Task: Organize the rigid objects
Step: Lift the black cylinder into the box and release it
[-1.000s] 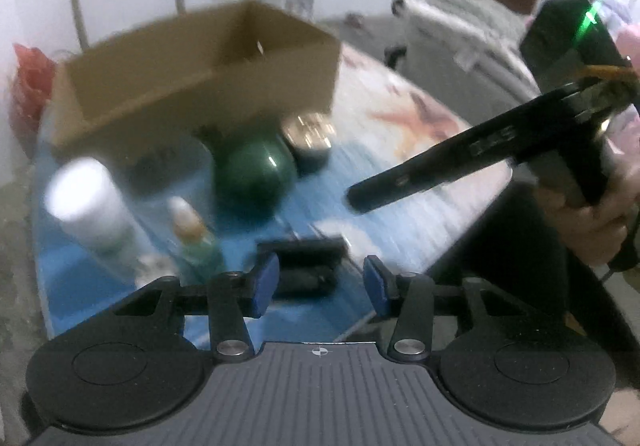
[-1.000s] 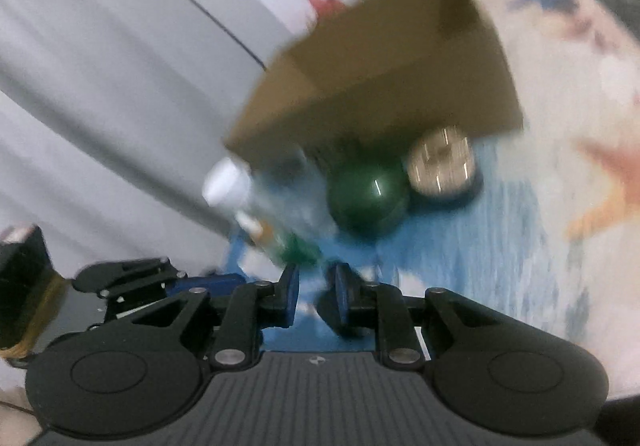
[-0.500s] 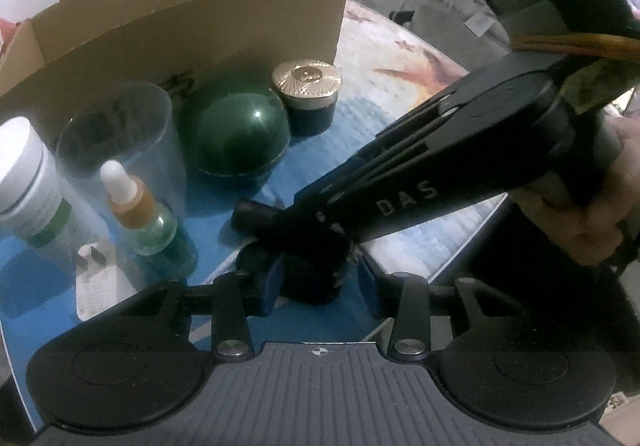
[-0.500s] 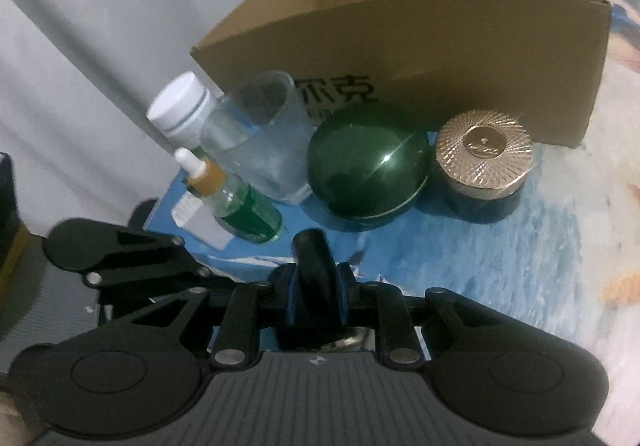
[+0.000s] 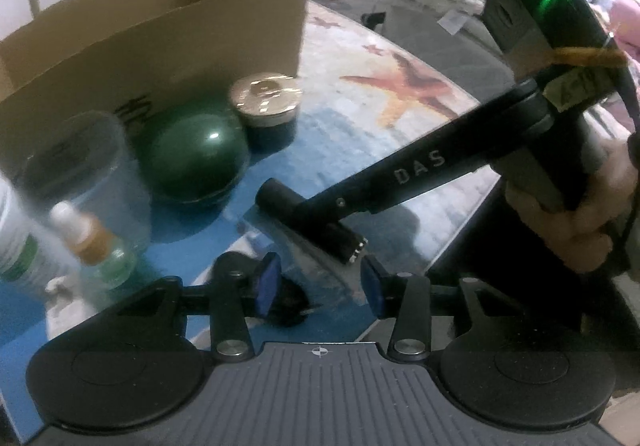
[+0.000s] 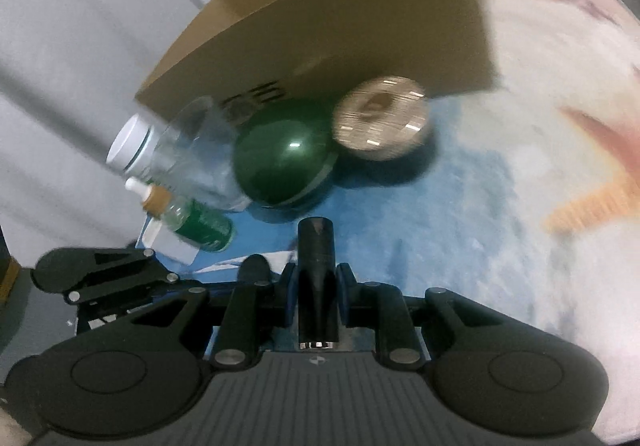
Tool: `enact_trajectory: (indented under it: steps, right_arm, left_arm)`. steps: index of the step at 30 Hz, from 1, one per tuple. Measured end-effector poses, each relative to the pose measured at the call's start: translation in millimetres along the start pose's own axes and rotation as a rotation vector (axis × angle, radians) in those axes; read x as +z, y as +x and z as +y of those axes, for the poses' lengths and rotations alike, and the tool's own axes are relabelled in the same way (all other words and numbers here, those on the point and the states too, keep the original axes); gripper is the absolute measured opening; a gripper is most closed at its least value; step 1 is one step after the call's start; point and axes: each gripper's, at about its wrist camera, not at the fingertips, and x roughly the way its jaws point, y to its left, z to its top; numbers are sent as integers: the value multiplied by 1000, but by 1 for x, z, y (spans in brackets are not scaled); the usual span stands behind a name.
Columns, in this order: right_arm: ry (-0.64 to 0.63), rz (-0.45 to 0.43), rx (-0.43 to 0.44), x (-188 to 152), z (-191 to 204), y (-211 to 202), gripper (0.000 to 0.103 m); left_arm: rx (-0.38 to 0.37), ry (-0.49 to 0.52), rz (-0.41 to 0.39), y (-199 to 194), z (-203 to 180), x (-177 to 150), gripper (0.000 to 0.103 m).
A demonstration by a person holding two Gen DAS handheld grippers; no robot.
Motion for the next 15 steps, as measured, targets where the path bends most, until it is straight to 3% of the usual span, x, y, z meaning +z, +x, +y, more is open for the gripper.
enact_trajectory:
  steps: [5, 10, 15]
  right_arm:
    - [132, -37, 36, -13, -21, -11, 21]
    - [192, -56, 62, -16, -23, -4, 22]
    - [208, -70, 74, -18, -23, -1, 22]
  left_arm:
    - [-53, 32, 25, 12, -14, 11, 47]
    - [-22, 37, 72, 32, -20, 18, 46]
    - [-13, 29, 70, 32, -19, 18, 45]
